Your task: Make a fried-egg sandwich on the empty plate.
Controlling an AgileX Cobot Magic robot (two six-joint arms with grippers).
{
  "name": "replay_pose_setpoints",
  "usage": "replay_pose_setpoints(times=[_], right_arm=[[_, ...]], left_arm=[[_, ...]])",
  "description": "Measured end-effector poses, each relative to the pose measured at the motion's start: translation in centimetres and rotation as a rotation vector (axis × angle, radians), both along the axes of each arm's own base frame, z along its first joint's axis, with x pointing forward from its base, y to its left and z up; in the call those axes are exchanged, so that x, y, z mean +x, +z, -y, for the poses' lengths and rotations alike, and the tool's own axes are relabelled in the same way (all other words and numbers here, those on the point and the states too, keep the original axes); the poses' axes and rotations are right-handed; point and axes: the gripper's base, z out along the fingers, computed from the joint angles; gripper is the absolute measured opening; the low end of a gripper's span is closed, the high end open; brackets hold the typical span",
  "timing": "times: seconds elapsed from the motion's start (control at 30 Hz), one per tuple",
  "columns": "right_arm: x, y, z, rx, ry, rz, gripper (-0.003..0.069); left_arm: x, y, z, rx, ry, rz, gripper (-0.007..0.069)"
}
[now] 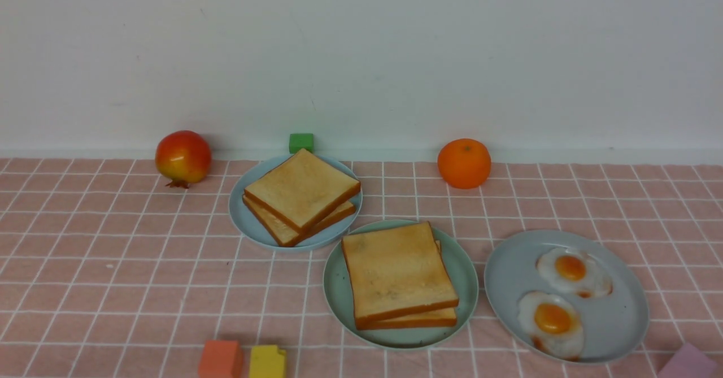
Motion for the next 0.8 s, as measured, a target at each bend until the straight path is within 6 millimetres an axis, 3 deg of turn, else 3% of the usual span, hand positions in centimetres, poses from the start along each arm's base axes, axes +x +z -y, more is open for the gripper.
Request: replay_pose_setpoints(times=[0.8], right_arm=[[0.0, 0.0, 0.01, -0.001, 0.0, 0.0, 0.0121]], left_arm=[[0.0, 0.0, 0.0, -0.001, 0.0, 0.0, 0.0023]])
